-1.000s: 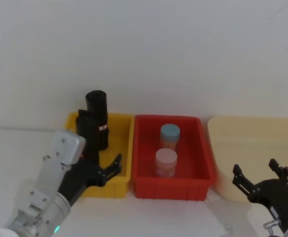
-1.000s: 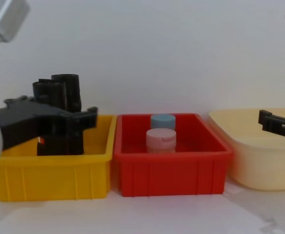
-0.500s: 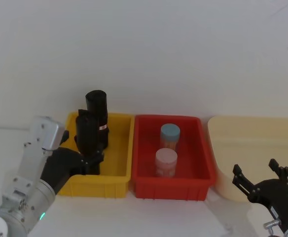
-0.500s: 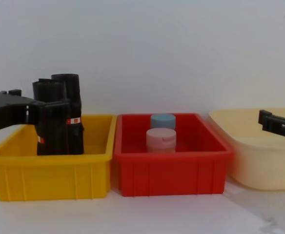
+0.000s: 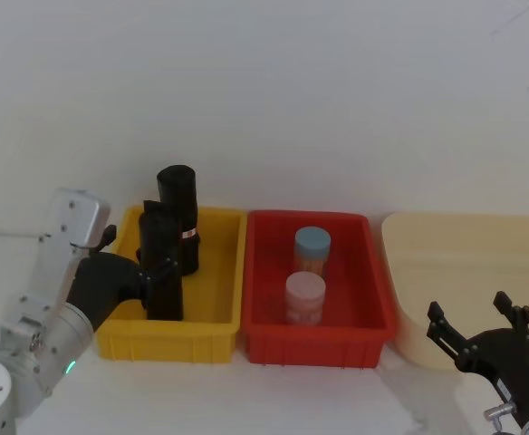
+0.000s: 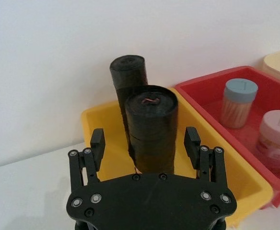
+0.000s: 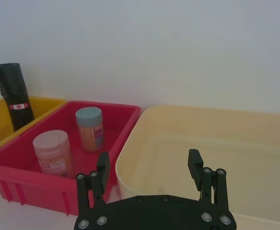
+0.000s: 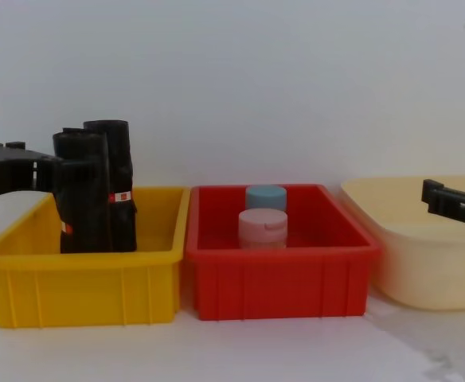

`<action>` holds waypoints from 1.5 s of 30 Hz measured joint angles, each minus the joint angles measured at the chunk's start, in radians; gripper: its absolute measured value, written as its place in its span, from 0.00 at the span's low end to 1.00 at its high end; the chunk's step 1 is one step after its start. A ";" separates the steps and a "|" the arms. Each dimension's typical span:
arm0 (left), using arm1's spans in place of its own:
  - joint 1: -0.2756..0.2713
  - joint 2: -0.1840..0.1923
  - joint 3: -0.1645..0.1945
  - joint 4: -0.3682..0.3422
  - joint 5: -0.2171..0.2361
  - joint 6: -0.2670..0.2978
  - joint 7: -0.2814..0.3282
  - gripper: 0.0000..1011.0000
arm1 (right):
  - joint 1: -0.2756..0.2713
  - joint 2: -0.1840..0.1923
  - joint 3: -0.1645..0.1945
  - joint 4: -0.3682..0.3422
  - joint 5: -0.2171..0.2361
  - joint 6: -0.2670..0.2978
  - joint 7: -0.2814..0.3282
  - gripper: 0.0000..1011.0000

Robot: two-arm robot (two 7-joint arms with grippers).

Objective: Pick up the garbage bag with the one hand and transfer it to the other hand.

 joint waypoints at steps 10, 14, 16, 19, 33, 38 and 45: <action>-0.053 -0.016 -0.004 0.057 0.001 0.026 -0.014 0.99 | 0.000 0.000 0.000 0.000 0.000 0.000 0.000 0.99; -0.081 -0.025 -0.003 0.094 -0.009 0.034 -0.040 0.99 | 0.000 0.000 0.000 0.000 0.000 0.000 0.000 0.99; -0.093 -0.029 -0.001 0.109 -0.014 0.037 -0.051 0.99 | 0.000 0.000 0.000 0.000 0.000 0.000 0.000 0.99; -0.113 -0.035 0.001 0.139 -0.026 0.044 -0.075 0.99 | 0.000 0.000 0.000 0.000 0.000 0.000 0.000 0.99; -0.192 -0.063 0.014 0.259 -0.071 0.076 -0.173 0.99 | 0.000 0.000 0.000 0.000 0.000 0.000 0.000 0.99; -0.212 -0.071 0.018 0.291 -0.080 0.085 -0.200 0.99 | 0.000 0.000 0.000 0.000 0.000 0.000 0.000 0.99; -0.228 -0.076 0.022 0.315 -0.087 0.091 -0.221 0.88 | 0.000 0.000 0.000 0.000 0.000 0.000 0.000 0.99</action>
